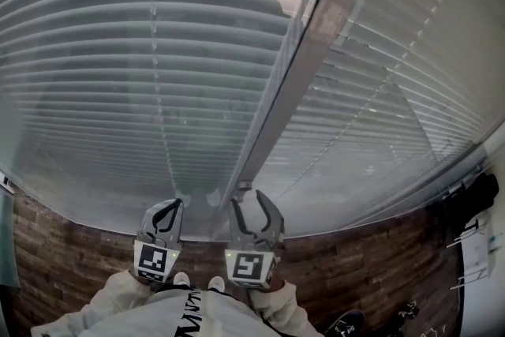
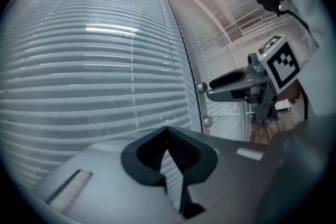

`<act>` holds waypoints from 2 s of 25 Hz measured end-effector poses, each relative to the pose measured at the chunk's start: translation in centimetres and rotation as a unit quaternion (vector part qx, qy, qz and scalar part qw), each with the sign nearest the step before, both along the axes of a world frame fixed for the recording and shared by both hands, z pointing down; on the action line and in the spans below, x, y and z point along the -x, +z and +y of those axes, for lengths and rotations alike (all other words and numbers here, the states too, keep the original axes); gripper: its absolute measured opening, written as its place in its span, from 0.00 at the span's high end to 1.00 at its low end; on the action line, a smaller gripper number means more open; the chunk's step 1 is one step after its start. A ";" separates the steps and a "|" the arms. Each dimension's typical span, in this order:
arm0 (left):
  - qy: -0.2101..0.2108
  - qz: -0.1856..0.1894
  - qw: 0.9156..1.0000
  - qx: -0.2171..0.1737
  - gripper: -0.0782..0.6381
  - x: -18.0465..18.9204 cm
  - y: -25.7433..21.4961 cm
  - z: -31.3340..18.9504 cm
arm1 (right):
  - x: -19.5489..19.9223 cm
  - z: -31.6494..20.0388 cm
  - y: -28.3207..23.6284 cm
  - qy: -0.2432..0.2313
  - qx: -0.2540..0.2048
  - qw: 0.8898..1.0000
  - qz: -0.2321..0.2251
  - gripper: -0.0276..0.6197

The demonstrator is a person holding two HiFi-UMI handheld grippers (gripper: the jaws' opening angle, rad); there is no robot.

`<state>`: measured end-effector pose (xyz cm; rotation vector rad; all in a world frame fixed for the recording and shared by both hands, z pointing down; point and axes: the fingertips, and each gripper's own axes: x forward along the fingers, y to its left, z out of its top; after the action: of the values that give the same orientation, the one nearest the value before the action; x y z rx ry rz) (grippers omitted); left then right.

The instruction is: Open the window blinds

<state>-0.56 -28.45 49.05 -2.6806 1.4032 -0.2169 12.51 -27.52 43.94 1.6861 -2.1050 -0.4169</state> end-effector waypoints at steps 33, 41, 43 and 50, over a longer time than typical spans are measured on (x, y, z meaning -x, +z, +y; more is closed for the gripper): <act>-0.004 0.031 1.000 -0.004 0.89 0.5 0.0 -2.5 | 0.3 -2.0 -1.4 0.058 -0.018 0.991 0.120 0.76; -0.004 0.031 0.999 -0.006 0.89 0.7 0.4 -2.1 | -0.5 -1.8 -1.0 0.063 0.008 0.990 -0.129 0.76; -0.003 0.031 1.000 -0.006 0.89 0.7 0.6 -2.1 | -1.0 -1.8 -0.9 0.066 0.016 0.975 -0.210 0.76; -0.002 0.025 1.000 -0.007 0.89 0.8 -0.2 -2.0 | -1.9 -2.1 -1.4 0.067 0.040 0.891 -0.448 0.76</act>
<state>-1.38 -30.42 48.86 -2.6898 1.4196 -0.1424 14.46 -29.63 42.50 2.2097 -2.4889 0.6185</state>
